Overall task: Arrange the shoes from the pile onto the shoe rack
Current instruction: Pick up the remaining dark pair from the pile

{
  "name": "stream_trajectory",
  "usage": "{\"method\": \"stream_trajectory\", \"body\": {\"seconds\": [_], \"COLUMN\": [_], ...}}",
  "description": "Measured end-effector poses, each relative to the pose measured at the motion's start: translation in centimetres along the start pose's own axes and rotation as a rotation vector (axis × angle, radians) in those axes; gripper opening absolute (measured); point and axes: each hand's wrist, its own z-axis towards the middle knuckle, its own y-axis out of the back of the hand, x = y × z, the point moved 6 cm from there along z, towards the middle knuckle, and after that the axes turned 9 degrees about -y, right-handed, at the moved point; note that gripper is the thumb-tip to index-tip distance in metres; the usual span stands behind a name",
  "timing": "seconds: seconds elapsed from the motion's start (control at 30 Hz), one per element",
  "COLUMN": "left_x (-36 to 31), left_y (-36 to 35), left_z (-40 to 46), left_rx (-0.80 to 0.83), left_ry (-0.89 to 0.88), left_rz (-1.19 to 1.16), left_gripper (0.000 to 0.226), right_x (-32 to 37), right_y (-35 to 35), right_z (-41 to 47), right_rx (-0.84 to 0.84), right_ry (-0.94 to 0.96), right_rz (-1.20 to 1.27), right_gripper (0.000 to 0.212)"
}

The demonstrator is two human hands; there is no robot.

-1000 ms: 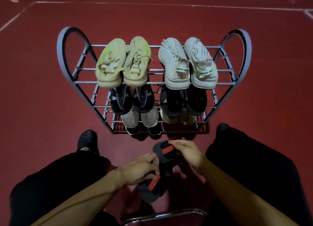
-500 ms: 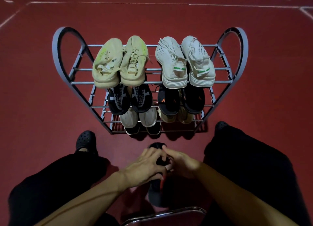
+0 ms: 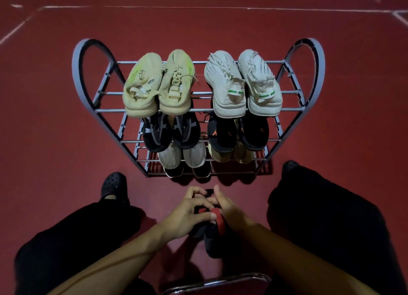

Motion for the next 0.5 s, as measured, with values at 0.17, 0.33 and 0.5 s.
{"method": "stream_trajectory", "body": {"seconds": [0.17, 0.33, 0.5], "left_x": [-1.6, -0.4, 0.1], "left_y": [-0.1, 1.7, 1.9], "left_z": [-0.1, -0.1, 0.8], "left_rx": [-0.001, 0.096, 0.219], "left_ry": [-0.037, 0.061, 0.036], "left_rz": [-0.096, 0.177, 0.447], "left_gripper": [0.027, 0.039, 0.023], "right_x": [0.8, 0.7, 0.4], "right_y": [1.1, 1.6, 0.7], "right_z": [-0.5, -0.5, -0.2], "right_rx": [0.000, 0.002, 0.074], "right_ry": [0.021, -0.001, 0.060], "right_rz": [0.091, 0.028, 0.002], "right_gripper": [0.094, 0.082, 0.052]}}
